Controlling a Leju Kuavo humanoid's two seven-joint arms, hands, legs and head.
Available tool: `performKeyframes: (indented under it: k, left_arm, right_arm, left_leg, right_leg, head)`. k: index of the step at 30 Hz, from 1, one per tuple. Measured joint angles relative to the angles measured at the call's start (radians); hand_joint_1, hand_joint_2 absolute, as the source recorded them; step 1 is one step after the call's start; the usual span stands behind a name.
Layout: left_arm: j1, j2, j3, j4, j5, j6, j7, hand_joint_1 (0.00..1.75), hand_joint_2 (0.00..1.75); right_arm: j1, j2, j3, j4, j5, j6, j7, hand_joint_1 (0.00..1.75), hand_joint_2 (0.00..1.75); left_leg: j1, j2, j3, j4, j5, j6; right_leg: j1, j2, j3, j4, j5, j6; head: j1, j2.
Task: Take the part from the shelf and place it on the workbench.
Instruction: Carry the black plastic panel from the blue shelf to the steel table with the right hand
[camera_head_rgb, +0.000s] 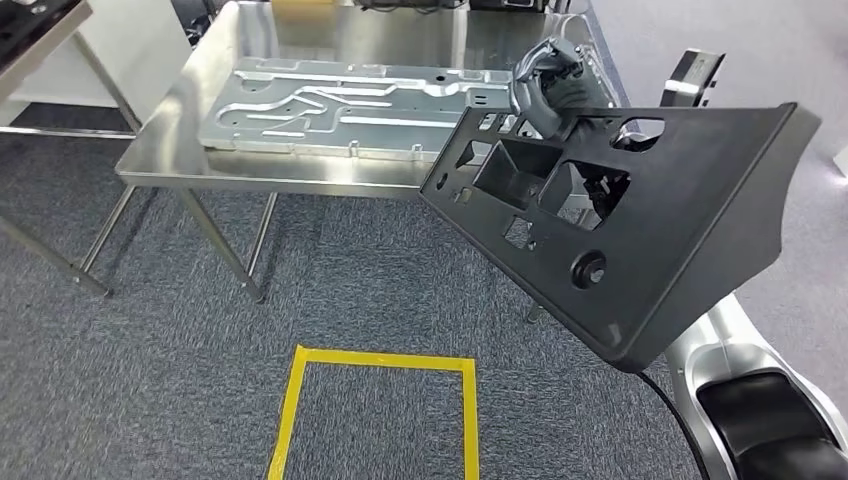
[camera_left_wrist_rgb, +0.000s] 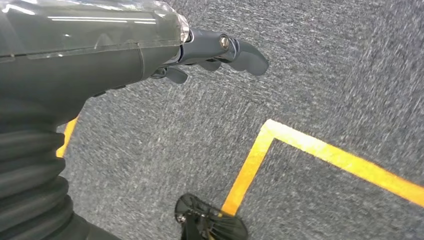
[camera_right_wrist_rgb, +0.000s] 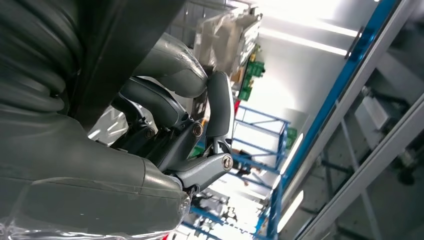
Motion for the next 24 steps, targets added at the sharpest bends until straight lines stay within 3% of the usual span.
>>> performKeyframes:
  k: [3,5,7,8,9,11,13,18,20,22,23,24]
  left_arm:
    - [-0.001,0.001,0.0,0.0,0.0,-0.001,-0.006,0.0,1.75]
    - [-0.001,0.001,0.0,0.0,0.0,-0.003,-0.009,0.0,1.75]
    - [0.003,0.001,0.0,0.0,0.0,-0.004,-0.011,0.0,1.75]
    - [0.005,0.001,0.0,0.0,0.0,-0.004,-0.012,0.0,1.75]
    - [0.005,0.001,0.0,0.0,0.0,-0.005,-0.012,0.0,1.75]
    - [0.006,0.003,0.0,0.0,0.0,-0.005,-0.013,0.0,1.75]
    - [0.006,0.005,0.0,0.001,0.0,-0.004,-0.014,0.0,1.75]
    - [0.004,0.007,0.0,0.002,0.0,-0.004,-0.018,0.0,1.75]
    - [0.003,0.006,0.0,0.002,0.0,-0.005,-0.021,0.0,1.75]
    - [0.004,0.006,0.0,0.002,0.0,-0.007,-0.022,0.0,1.75]
    - [0.005,0.006,0.0,0.002,0.0,-0.008,-0.023,0.0,1.75]
    - [0.006,0.006,0.0,0.002,0.0,-0.01,-0.023,0.0,1.75]
  right_arm:
    - [0.0,-0.001,-0.002,-0.004,0.0,0.0,-0.001,1.66,1.75]
    - [0.0,-0.001,-0.002,-0.006,0.0,0.0,-0.001,1.66,1.75]
    - [0.003,-0.001,-0.002,-0.006,0.0,0.0,-0.001,1.66,1.75]
    - [0.006,-0.001,-0.002,-0.007,0.0,0.0,-0.001,1.66,1.75]
    - [0.008,-0.001,-0.002,-0.007,0.0,0.0,-0.001,1.66,1.75]
    - [0.009,-0.001,-0.002,-0.008,0.0,0.0,-0.001,1.66,1.75]
    - [0.007,-0.001,-0.002,-0.009,0.0,0.0,-0.001,1.66,1.75]
    - [0.006,0.0,-0.006,-0.013,0.0,0.0,-0.001,1.66,1.75]
    - [0.0,-0.001,-0.01,-0.016,0.0,0.0,-0.002,1.66,1.75]
    - [-0.001,-0.001,-0.013,-0.016,0.0,0.0,-0.002,1.66,1.75]
    - [0.002,-0.002,-0.014,-0.016,0.0,0.0,-0.001,1.66,1.75]
    - [0.005,-0.003,-0.014,-0.016,0.0,0.0,-0.001,1.66,1.75]
  left_leg:
    - [0.001,0.002,-0.003,0.026,-0.022,-0.014]
    - [0.002,-0.002,-0.058,0.136,-0.066,-0.018]
    - [0.002,-0.003,-0.143,0.269,-0.102,-0.02]
    - [0.002,-0.004,-0.17,0.297,-0.093,-0.02]
    - [0.002,-0.004,-0.178,0.285,-0.063,-0.018]
    - [0.0,-0.005,-0.147,0.165,0.036,-0.008]
    - [-0.004,-0.008,-0.104,0.052,0.088,0.003]
    - [-0.005,-0.01,-0.064,-0.005,0.073,0.026]
    - [-0.001,-0.011,-0.045,-0.014,0.066,0.033]
    - [0.0,-0.011,-0.029,-0.015,0.053,0.034]
    - [0.001,-0.011,-0.019,-0.015,0.045,0.033]
    - [0.002,-0.011,-0.007,-0.015,0.036,0.031]
  right_leg:
    - [-0.006,0.008,0.019,-0.013,-0.01,-0.022]
    - [-0.006,0.01,0.035,-0.018,-0.02,-0.036]
    - [0.0,0.015,0.048,-0.017,-0.033,-0.043]
    - [0.002,0.019,0.056,-0.017,-0.04,-0.044]
    - [0.004,0.023,0.066,-0.016,-0.048,-0.044]
    - [0.007,0.028,0.089,-0.016,-0.066,-0.042]
    - [0.011,0.034,0.102,-0.013,-0.081,-0.034]
    - [0.008,0.032,0.095,0.022,-0.086,-0.006]
    - [0.003,0.025,0.039,0.116,-0.115,0.007]
    - [-0.004,0.022,-0.048,0.236,-0.159,0.017]
    - [-0.008,0.02,-0.079,0.268,-0.168,0.02]
    - [-0.011,0.018,-0.094,0.265,-0.159,0.022]
  head:
    - [0.0,0.0]
    - [0.0,0.0]
    - [0.0,0.0]
    - [0.0,0.0]
    - [0.0,0.0]
    - [0.0,0.0]
    - [0.0,0.0]
    - [0.0,0.0]
    - [0.0,0.0]
    - [0.0,0.0]
    - [0.0,0.0]
    - [0.0,0.0]
